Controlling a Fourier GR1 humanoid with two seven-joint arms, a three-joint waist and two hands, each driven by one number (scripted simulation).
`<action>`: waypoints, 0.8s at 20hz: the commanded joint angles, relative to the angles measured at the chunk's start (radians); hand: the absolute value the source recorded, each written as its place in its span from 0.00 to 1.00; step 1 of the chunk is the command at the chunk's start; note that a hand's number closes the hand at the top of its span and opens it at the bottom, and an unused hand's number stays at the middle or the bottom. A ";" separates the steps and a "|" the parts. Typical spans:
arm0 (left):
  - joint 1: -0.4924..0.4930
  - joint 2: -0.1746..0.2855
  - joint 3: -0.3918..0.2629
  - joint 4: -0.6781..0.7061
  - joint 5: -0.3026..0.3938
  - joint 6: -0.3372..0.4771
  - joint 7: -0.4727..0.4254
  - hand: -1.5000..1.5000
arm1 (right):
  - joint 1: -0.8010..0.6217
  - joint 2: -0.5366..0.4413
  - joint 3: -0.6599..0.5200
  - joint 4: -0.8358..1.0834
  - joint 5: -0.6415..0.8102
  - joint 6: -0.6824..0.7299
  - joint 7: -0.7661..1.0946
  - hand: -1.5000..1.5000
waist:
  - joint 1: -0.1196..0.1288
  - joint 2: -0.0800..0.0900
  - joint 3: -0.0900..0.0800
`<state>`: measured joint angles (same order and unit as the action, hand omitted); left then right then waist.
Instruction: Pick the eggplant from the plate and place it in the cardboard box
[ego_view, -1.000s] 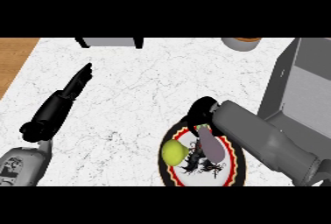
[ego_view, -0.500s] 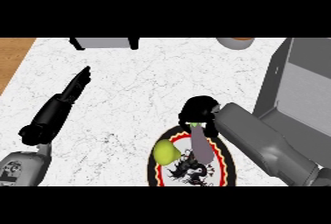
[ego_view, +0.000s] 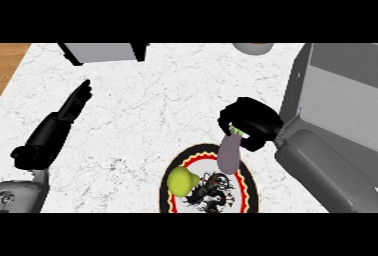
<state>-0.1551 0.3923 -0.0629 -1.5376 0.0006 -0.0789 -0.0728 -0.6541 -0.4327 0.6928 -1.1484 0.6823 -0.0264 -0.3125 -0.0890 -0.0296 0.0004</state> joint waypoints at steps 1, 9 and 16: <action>0.016 0.006 0.001 -0.019 0.004 -0.013 0.007 0.50 | 0.098 -0.149 -0.089 -0.252 -0.019 -0.080 0.023 1.00 | 0.006 0.003 -0.001; 0.009 0.017 0.019 -0.051 0.017 -0.029 0.010 0.50 | 0.267 -0.223 -0.372 -0.563 -0.215 -0.074 0.337 1.00 | 0.020 0.010 -0.001; -0.023 -0.022 -0.010 -0.020 -0.008 -0.037 -0.002 0.50 | 0.298 -0.329 -0.660 -0.578 -0.362 -0.017 0.456 1.00 | 0.067 0.026 0.000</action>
<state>-0.1624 0.3771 -0.0689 -1.5527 -0.0074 -0.1039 -0.0875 -0.3788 -0.6997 0.1830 -1.7133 0.4007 -0.0737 0.0985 -0.0419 -0.0094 -0.0007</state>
